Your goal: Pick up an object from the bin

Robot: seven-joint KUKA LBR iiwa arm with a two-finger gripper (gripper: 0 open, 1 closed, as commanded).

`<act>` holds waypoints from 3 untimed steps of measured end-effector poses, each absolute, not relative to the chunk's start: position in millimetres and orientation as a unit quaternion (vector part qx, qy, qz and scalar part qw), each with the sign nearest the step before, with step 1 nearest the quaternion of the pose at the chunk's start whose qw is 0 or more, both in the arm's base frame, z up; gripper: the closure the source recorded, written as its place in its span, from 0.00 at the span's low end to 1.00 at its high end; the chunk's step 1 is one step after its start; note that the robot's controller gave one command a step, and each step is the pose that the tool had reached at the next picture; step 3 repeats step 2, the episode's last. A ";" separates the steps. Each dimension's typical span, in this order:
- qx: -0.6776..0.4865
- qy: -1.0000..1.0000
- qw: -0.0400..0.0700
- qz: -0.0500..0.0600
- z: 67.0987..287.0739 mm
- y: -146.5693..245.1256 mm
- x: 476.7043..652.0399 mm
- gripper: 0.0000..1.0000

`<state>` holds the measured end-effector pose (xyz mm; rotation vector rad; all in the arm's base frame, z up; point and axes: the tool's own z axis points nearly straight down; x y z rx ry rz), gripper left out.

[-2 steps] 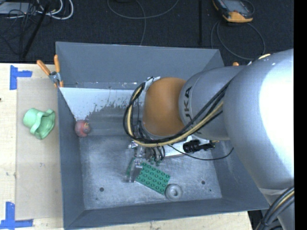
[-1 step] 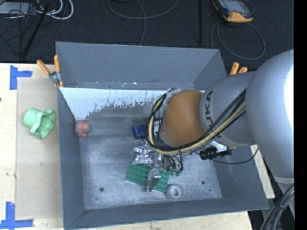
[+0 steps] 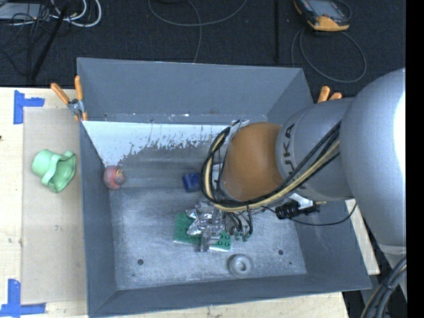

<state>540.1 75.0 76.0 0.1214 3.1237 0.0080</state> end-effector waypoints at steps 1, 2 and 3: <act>0.055 0.998 0.003 0.001 195.7 84.5 525.2 1.00; -0.126 0.992 0.001 0.000 250.2 96.6 494.2 1.00; -0.126 0.992 0.001 0.000 250.2 96.6 494.2 1.00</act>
Offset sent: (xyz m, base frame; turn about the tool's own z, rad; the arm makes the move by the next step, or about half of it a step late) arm -0.0163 0.0087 0.1160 0.0346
